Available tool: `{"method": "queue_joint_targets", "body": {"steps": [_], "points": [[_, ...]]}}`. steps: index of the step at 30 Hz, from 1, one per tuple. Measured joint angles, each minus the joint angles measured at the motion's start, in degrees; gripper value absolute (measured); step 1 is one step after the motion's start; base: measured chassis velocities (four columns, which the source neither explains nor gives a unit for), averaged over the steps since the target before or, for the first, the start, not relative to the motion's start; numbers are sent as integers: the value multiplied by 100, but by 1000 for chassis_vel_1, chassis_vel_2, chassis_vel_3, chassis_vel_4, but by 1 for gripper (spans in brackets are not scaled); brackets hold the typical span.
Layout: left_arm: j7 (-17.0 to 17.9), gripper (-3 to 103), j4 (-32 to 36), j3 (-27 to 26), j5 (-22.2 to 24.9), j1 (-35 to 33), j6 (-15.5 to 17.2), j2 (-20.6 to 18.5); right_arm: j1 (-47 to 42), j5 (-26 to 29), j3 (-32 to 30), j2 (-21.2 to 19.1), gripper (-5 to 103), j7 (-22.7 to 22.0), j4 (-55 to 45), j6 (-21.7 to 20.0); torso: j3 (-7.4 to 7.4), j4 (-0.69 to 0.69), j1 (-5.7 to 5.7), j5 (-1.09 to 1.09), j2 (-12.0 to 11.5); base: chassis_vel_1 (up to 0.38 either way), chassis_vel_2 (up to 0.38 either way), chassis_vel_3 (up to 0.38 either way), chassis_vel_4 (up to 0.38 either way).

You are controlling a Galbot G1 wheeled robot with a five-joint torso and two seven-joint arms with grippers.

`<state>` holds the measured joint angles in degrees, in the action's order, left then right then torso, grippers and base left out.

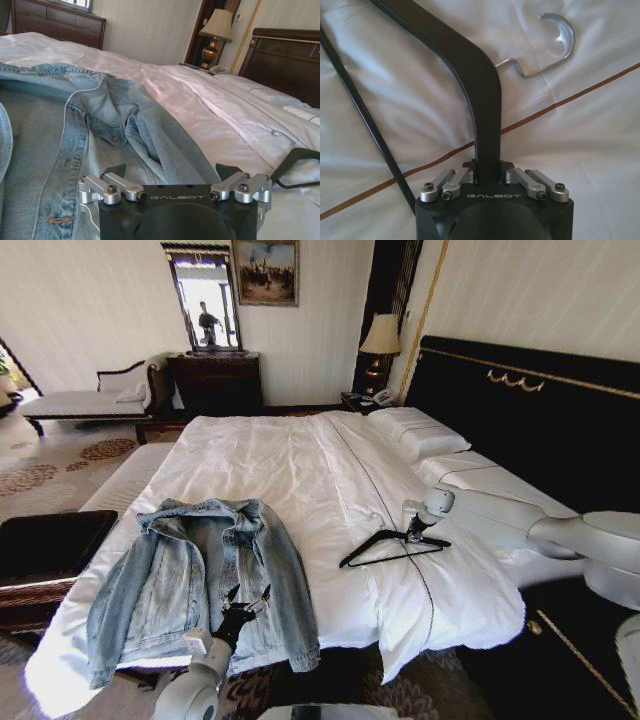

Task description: Pick up the clothes from the bed and hang them on the clothes hanger.

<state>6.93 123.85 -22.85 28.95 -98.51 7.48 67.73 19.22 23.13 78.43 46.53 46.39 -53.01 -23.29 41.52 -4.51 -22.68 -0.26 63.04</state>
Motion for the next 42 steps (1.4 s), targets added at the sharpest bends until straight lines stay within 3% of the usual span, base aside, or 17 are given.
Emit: {"method": "queue_joint_targets", "body": {"steps": [8,13,22,28,30,33,35,37,40,42], "points": [[2,100,15,-10,-9,-40,-4,-2,38,148,-181,-68,23,-124,-53,-39,0,-1,0,1,0,0,0,0,0],[7,100,82,-15,-3,-57,2,-40,-72,429,-800,-217,23,-351,-104,-92,1,3,0,1,-1,0,0,0,0],[43,100,258,-93,12,-140,52,-130,-194,309,-1590,-927,23,-776,-1033,-59,0,-2,0,1,0,0,0,0,0],[50,100,371,-77,-73,-296,58,-109,-628,206,-2479,-1413,23,-1163,-1903,-63,0,1,0,0,0,0,0,0,0],[53,100,426,-87,-85,-314,74,-102,-917,234,-2986,-1662,23,-1408,-2400,-14,-1,-1,0,0,0,0,0,0,0],[59,100,434,-104,-82,-312,83,-104,-1129,339,-3235,-1768,23,-1560,-2637,10,-1,-1,0,-1,0,0,0,0,0],[83,100,436,-127,-74,-302,100,-110,-1738,424,-3884,-1915,22,-1851,-3103,84,0,-1,0,1,0,0,0,0,0],[91,100,437,-128,-73,-301,101,-110,-1834,428,-3981,-1932,22,-1935,-3184,95,0,0,0,1,0,0,0,0,0],[108,100,479,-166,-67,-315,119,-97,-2399,407,-4583,-1942,22,-2878,-3725,246,0,0,0,1,-1,0,0,0,0],[112,100,487,-185,-58,-319,124,-92,-2479,373,-4673,-1928,22,-3077,-3830,247,-1,0,0,0,-1,0,0,0,0]]}}
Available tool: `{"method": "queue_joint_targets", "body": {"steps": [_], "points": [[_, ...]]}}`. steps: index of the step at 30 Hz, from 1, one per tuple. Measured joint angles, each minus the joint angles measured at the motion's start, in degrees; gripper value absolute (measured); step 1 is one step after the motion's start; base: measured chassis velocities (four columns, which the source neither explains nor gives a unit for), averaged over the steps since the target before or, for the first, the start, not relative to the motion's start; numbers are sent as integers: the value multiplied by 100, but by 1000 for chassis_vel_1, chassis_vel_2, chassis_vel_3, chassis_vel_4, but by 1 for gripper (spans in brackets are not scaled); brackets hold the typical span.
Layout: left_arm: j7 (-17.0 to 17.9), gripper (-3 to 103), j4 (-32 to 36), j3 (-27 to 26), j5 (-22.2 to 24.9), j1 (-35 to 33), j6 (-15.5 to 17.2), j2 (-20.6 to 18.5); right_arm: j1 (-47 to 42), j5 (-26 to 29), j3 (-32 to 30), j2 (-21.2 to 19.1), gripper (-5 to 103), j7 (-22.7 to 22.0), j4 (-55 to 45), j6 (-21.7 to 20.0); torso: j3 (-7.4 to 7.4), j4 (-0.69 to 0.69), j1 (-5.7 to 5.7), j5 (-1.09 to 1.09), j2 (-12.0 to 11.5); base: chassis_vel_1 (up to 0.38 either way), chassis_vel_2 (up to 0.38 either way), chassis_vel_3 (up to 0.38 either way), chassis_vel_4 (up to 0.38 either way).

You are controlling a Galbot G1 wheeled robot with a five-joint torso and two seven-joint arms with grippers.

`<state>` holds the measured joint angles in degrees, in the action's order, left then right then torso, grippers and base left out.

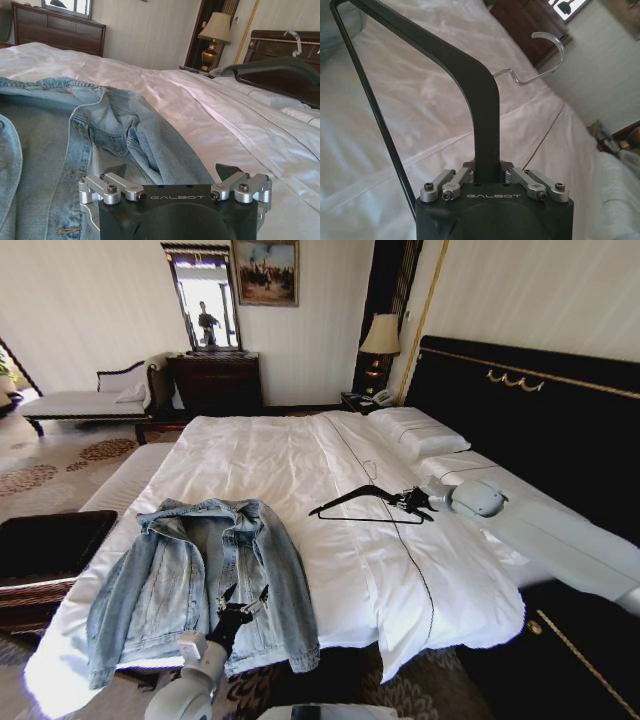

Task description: Pick up the clothes from the bed and hang them on the clothes hanger.

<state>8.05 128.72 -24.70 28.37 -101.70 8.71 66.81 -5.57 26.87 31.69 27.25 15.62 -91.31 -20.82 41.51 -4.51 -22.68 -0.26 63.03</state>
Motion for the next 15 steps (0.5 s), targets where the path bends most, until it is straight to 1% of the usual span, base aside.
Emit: {"method": "queue_joint_targets", "body": {"steps": [1,2,4,5,9,12,14,15], "points": [[11,100,11,-44,25,1,14,0,-124,-256,-126,44,22,-274,-141,41,0,1,0,-1,0,0,0,0,0],[11,100,11,-44,25,1,14,0,-124,-256,-126,44,22,-274,-141,41,0,1,0,-1,0,0,0,0,0],[26,100,22,-104,70,35,36,-31,-217,-673,-176,110,22,-407,-186,122,0,1,0,-2,0,0,0,0,0],[37,100,32,-126,93,51,44,-44,-275,-796,-204,140,22,-428,-187,160,1,1,0,-2,0,0,0,0,0],[47,100,51,-184,143,65,62,-54,-525,-911,-379,211,22,-459,-247,190,1,0,-1,-2,0,0,0,0,0],[77,100,50,-257,178,51,66,-38,-1240,-1174,-902,359,22,-519,-464,194,1,0,-1,-2,0,0,0,0,0],[81,100,50,-267,179,43,66,-27,-1369,-1222,-994,388,22,-544,-491,191,1,0,-1,-2,0,0,0,0,0],[85,100,50,-293,180,16,67,4,-1775,-1349,-1242,491,22,-662,-542,177,1,0,-1,0,0,0,0,0,0]]}}
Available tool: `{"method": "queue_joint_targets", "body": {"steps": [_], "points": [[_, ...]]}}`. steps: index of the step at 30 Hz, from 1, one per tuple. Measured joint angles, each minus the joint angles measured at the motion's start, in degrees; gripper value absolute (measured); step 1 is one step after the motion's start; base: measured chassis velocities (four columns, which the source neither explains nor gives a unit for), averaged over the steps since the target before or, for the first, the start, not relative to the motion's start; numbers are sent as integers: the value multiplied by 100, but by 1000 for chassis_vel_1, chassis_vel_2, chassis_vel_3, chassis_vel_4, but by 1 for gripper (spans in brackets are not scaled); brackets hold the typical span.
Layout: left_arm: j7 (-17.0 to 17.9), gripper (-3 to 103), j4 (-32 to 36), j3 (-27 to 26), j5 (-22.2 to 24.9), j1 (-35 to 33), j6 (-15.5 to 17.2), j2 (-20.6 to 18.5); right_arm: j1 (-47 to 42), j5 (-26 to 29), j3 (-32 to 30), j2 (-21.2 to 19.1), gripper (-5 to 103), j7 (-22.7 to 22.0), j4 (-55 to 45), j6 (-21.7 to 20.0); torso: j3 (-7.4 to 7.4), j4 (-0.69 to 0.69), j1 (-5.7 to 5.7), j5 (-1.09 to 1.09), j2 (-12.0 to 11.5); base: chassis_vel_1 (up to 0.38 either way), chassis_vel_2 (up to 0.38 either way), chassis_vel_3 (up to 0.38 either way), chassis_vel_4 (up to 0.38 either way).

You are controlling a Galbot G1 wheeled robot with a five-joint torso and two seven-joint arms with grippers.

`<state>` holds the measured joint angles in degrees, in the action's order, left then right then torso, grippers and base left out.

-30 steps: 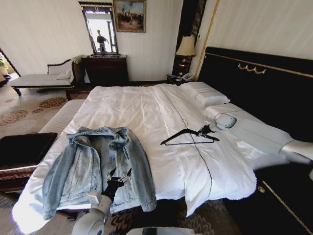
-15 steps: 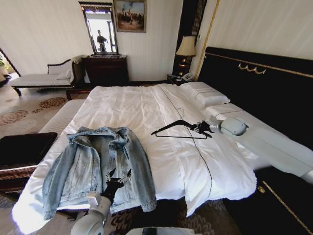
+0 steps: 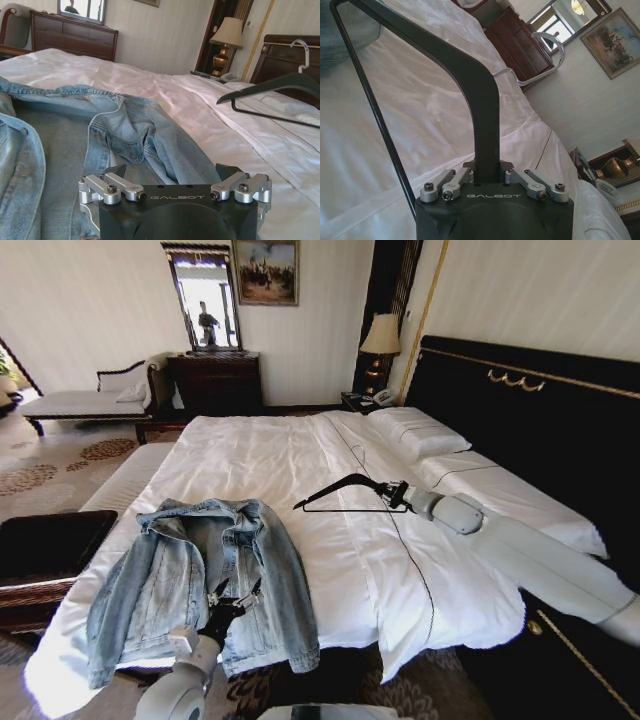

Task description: Pick up the clothes from the bed and hang them on the clothes hanger.

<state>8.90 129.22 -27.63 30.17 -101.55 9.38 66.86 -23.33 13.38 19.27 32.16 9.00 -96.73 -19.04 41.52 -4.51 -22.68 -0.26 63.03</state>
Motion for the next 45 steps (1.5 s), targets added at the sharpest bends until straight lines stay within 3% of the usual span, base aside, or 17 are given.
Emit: {"method": "queue_joint_targets", "body": {"steps": [7,18,45], "points": [[8,100,42,-127,-1,-173,3,83,-783,-336,-541,331,22,-312,76,-2,0,-1,0,0,0,0,0,0,0],[-2,100,88,-272,-3,-295,-15,190,-820,-438,-539,556,22,-413,110,-59,0,0,0,0,0,6,7,-7,-11],[-39,100,146,-558,243,-183,44,149,-605,-108,-455,361,22,-619,-401,-213,-1,0,0,-3,1,160,169,-148,-157]]}}
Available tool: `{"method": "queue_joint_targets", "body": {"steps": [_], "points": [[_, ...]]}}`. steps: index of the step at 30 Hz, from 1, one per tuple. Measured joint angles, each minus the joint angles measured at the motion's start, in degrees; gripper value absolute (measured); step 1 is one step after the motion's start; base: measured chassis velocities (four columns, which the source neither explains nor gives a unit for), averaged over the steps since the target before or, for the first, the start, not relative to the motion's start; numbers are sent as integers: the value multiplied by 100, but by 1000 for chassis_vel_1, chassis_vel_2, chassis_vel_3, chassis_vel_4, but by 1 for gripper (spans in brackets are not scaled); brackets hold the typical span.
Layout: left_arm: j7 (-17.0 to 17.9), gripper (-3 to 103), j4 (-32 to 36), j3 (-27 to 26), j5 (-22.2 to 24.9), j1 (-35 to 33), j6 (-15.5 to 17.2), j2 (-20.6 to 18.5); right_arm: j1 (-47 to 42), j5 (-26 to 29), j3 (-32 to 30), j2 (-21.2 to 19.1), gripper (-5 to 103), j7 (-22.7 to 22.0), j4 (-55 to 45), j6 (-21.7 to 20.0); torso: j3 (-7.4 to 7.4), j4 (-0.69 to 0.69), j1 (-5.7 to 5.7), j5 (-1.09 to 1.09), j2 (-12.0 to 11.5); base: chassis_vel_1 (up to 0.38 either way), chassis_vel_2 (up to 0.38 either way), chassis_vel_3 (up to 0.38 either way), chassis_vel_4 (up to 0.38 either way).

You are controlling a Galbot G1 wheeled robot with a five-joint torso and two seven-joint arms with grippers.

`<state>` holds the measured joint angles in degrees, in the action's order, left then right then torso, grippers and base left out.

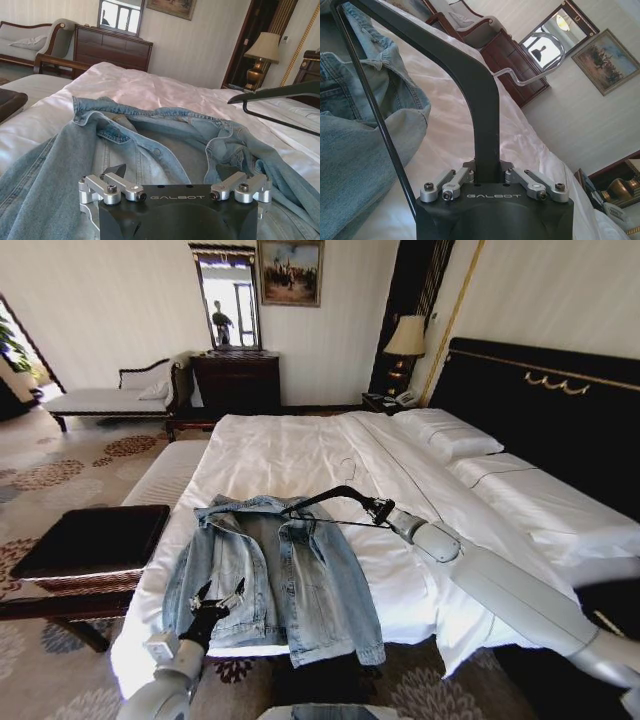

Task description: Pick up the clothes from the bed and hang them on the clothes hanger.

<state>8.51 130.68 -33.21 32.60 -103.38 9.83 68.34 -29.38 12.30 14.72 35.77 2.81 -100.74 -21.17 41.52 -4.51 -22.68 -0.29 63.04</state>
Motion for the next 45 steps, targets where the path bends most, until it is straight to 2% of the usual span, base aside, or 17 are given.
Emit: {"method": "queue_joint_targets", "body": {"steps": [7,10,11,15,18,24,27,30,36,39,45], "points": [[22,100,42,31,5,-3,21,0,91,89,39,41,22,-66,-126,-16,1,-3,0,5,-1,-22,-14,8,3],[22,100,49,-51,34,-42,27,0,115,84,73,91,22,-69,-138,-17,1,1,0,4,-1,0,0,0,0],[23,103,50,-82,74,-46,32,-3,117,80,80,104,22,-70,-144,-14,1,1,0,2,-1,0,0,0,0],[77,100,8,-236,406,27,95,-41,190,218,140,179,22,-101,-224,48,1,2,0,1,0,0,0,0,0],[139,99,-43,-342,586,130,136,-73,353,376,276,351,22,-171,-323,45,0,-1,0,3,-1,0,0,0,0],[208,99,-80,-510,667,239,179,-113,902,-498,567,771,22,-147,-223,-30,1,4,0,1,-1,0,0,0,0],[391,98,-111,-549,929,537,276,-255,987,-431,633,945,22,-154,-109,-73,0,4,0,1,0,0,0,0,0],[622,98,-150,-485,1205,994,410,-480,873,-201,675,1109,22,-269,23,-98,1,-1,-1,0,-1,0,0,0,0],[657,98,-127,-350,1153,1004,441,-453,431,-172,554,1147,22,-436,179,-164,1,-1,-2,4,-1,0,0,0,0],[516,98,-95,-280,906,703,371,-288,50,-184,347,1110,22,-533,267,-179,0,0,0,3,0,0,0,0,0],[435,98,-79,-280,778,520,314,-215,-179,-235,216,1160,22,-582,305,-181,0,-1,0,3,-1,17,20,-16,-22]]}}
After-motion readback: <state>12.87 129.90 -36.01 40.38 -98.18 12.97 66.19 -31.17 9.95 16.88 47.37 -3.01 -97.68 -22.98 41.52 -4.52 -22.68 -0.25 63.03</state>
